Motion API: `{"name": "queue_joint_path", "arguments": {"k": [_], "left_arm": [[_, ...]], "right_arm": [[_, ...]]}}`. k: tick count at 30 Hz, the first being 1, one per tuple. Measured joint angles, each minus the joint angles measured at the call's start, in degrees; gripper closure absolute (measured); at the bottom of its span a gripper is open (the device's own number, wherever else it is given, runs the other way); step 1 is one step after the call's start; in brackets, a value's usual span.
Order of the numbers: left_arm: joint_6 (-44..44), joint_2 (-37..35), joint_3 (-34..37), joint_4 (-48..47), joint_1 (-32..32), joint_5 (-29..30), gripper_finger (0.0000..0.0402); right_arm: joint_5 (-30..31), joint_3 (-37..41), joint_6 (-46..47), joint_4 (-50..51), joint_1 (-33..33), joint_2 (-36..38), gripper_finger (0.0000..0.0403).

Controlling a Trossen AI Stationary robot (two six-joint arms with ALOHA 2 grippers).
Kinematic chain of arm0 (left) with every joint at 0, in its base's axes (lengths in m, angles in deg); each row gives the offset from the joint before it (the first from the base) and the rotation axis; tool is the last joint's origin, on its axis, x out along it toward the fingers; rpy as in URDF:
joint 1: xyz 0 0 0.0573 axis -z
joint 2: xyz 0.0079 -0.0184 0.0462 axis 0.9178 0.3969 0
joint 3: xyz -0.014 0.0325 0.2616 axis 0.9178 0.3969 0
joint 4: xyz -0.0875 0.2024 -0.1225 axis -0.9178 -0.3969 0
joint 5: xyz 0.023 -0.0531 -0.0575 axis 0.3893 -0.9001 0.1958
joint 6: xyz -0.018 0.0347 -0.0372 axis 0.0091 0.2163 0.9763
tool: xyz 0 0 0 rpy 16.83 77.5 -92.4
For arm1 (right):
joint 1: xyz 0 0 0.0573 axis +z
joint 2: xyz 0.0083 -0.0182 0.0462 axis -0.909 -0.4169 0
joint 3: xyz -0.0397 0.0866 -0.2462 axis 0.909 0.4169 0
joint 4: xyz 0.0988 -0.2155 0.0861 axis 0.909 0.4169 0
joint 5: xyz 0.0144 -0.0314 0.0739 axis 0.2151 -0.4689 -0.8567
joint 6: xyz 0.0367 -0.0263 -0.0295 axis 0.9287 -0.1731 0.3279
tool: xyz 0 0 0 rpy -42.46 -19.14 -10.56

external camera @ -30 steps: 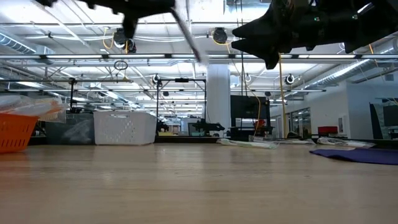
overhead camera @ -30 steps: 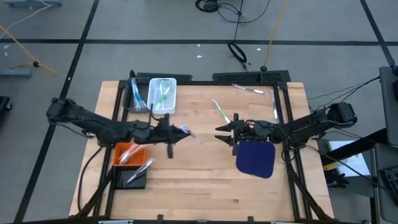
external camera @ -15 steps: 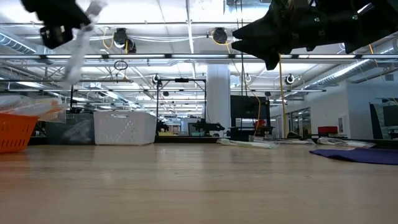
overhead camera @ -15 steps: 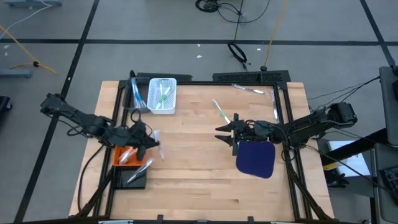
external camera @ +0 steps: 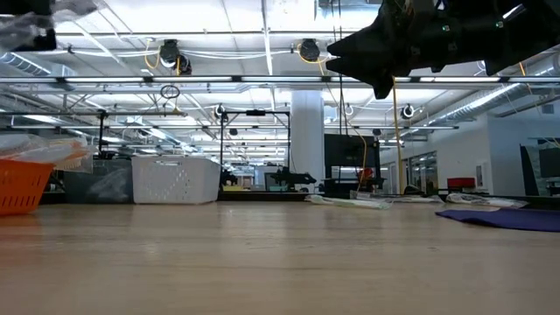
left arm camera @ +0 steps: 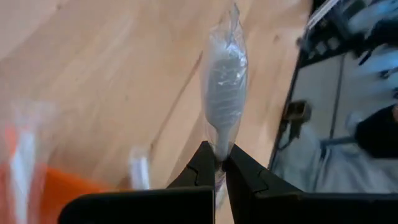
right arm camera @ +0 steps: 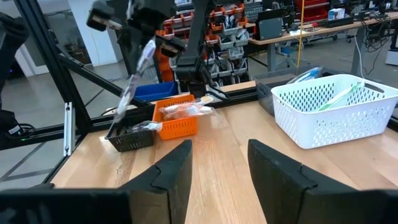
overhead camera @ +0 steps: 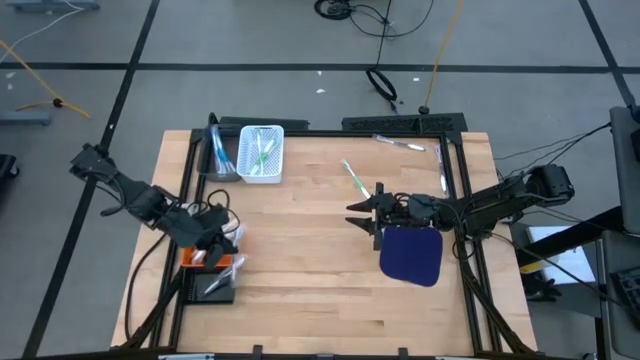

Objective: Pick & Place Toothbrushes
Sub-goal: Put the violet toothbrush into the black bin

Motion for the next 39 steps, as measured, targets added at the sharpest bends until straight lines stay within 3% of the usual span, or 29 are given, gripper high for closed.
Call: {"name": "queue_joint_path", "arguments": {"k": [4, 10, 20, 33, 39], "left_arm": [[7.6, 3.7, -2.7, -9.0, 2.2, -2.2, 0.0398], [16.0, 10.5, -2.9, -12.4, 5.2, -9.3, 0.0398], [15.3, 17.6, -2.9, -18.8, 6.2, -14.1, 0.0398], [15.0, 23.3, -2.9, -19.4, 6.2, -16.0, 0.0397], [12.6, 24.4, -2.9, -19.3, 6.2, -16.5, 0.0353]], "right_arm": [[0.0, 0.0, 0.0, 0.0, 0.0, 0.0, 0.0257], [0.0, 0.0, 0.0, 0.0, 0.0, 0.0, 0.0257], [0.0, 0.0, 0.0, 0.0, 0.0, 0.0, 0.0259], [0.0, 0.0, 0.0, 0.5, 0.0, 0.0, 0.0261], [0.0, 0.0, 0.0, 0.5, 0.0, 0.0, 0.0261]]}}
